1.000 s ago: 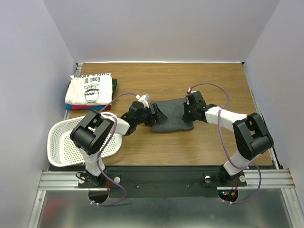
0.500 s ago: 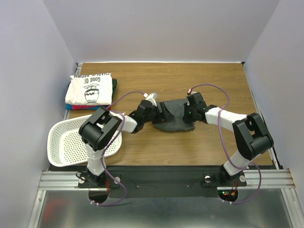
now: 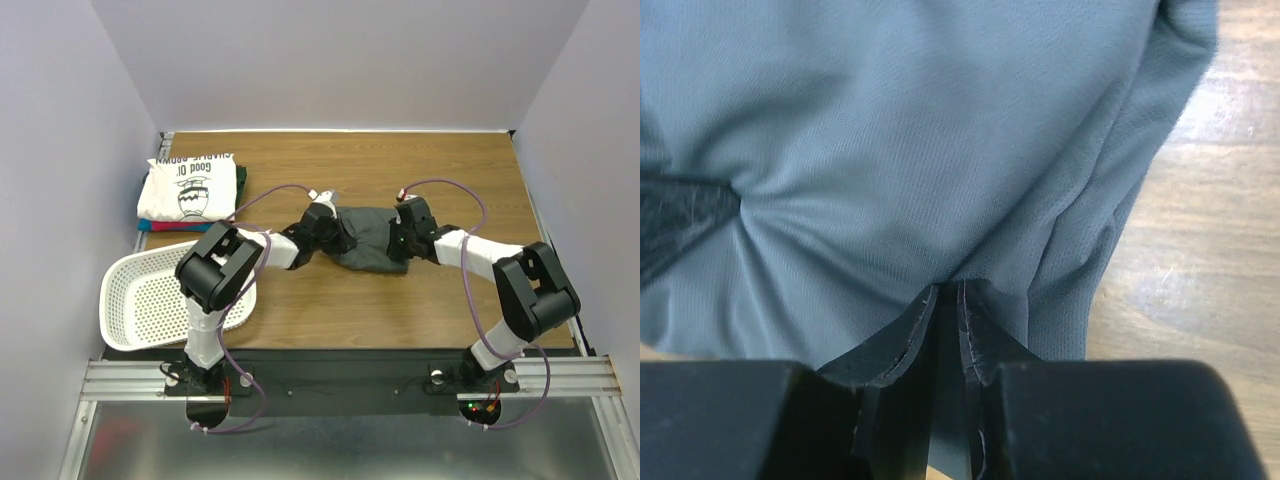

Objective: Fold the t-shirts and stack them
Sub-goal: Neatly place the folded tshirt to the corner

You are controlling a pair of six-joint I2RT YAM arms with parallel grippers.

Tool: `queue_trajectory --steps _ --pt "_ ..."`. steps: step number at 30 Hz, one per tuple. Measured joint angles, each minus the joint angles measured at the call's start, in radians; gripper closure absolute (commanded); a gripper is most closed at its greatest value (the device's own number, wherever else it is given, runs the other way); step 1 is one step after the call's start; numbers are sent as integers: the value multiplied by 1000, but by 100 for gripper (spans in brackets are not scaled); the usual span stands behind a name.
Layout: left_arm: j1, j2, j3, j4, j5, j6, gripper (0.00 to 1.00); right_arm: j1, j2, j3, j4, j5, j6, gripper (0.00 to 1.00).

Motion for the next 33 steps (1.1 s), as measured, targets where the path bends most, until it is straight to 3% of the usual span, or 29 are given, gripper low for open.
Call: queue_trajectory --steps 3,4,5,8,12,18,28,33 --pt "-4 -1 46 -82 -40 58 100 0 -24 -13 -2 0 0 75" --pt "-5 -5 60 -115 -55 82 100 0 -33 -14 -2 0 0 67" --pt "-4 -12 76 -156 -77 117 100 0 -40 -14 -2 0 -1 49" --pt "8 -41 118 -280 -130 222 100 0 -88 -14 -6 5 -4 29" --pt "39 -79 174 -432 -177 346 100 0 -134 -14 -10 13 -13 21" --pt "93 -140 276 -627 -246 514 100 0 -203 -14 -27 25 -31 16" --pt "160 -218 372 -777 -285 752 100 0 -243 -14 -27 3 -54 16" --pt "217 -218 505 -836 -260 859 100 0 -243 -14 -27 -34 -54 16"
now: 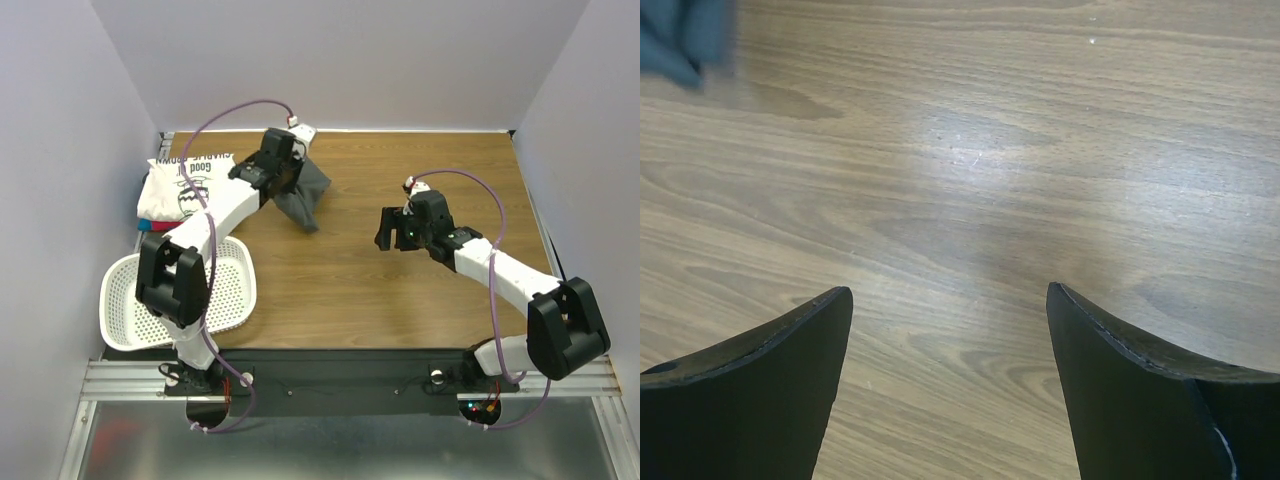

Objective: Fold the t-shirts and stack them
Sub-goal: Neatly place the folded tshirt to the corner

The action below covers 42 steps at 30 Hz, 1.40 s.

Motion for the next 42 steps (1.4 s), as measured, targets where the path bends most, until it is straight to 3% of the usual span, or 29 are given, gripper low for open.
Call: queue_trajectory --steps 8,27,34,42 --pt "198 -10 135 -65 105 89 100 0 -13 0 0 -20 0 16" --pt "572 -50 205 -238 329 142 100 0 -18 0 0 -67 0 16" --pt "642 -31 205 -248 365 143 100 0 -18 0 0 -78 0 16" --pt "671 133 205 -211 312 116 100 0 -29 0 0 -89 0 16"
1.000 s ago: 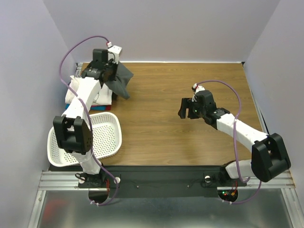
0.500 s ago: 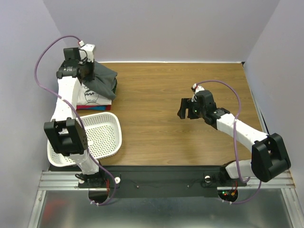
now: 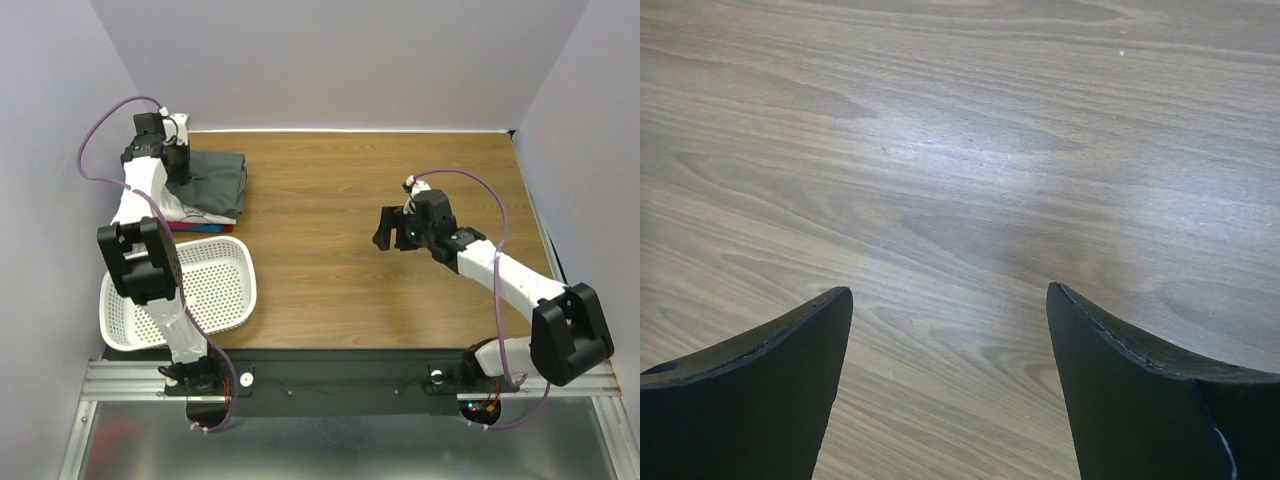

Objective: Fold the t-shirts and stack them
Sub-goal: Neatly place the folded tshirt to the corner

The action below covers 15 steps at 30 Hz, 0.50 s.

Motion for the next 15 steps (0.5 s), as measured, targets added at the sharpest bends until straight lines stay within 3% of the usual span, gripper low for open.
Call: queue_trajectory --steps 8,9,10,15 --pt "21 77 0 17 -180 -51 99 0 -28 0 1 -1 0 16" --pt "21 81 0 18 -204 -58 93 0 -28 0 0 -2 0 16" --pt "19 87 2 17 -240 -69 75 0 -28 0 0 -2 0 16" --pt "13 132 43 4 -376 -103 39 0 -29 -2 0 -4 -3 15"
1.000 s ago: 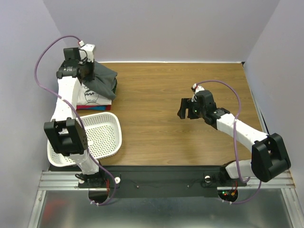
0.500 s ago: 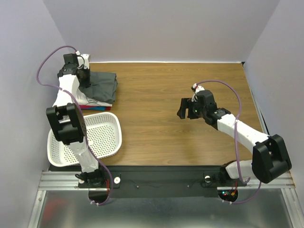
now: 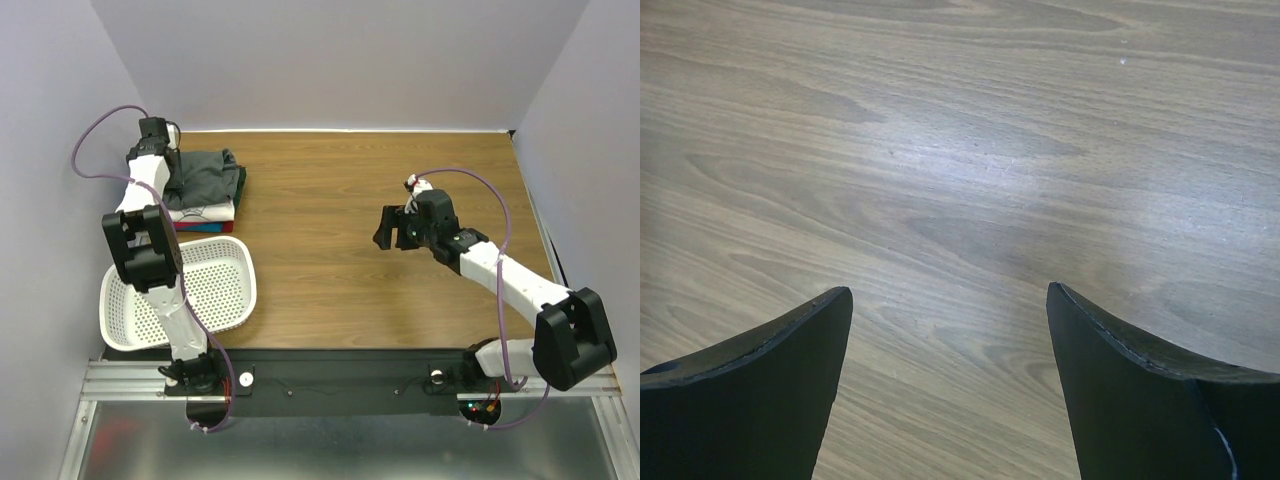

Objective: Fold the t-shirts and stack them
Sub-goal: Neatly place the folded tshirt to the corner

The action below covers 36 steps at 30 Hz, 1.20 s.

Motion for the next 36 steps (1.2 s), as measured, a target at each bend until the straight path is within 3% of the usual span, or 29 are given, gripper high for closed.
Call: queue_trajectory --steps 1,2,12,16,22,27,36 --pt "0 3 3 -3 -31 -11 35 0 0 -2 1 0 0 16" --pt "1 4 5 -8 -55 -17 19 0 0 -4 2 0 0 15" --pt "-11 -63 33 -55 -305 -132 13 0 -10 -7 0 4 -1 13" --pt "-35 -202 22 -61 -413 -197 7 0 -10 -7 0 19 -1 10" --pt "-80 -463 -35 -42 -509 -272 6 0 -11 -7 0 42 -5 8" --pt "-260 -663 -167 26 -538 -307 6 0 -11 -7 0 58 -16 5" --pt "-609 -878 -597 254 -335 -402 6 0 -14 -7 0 134 -42 2"
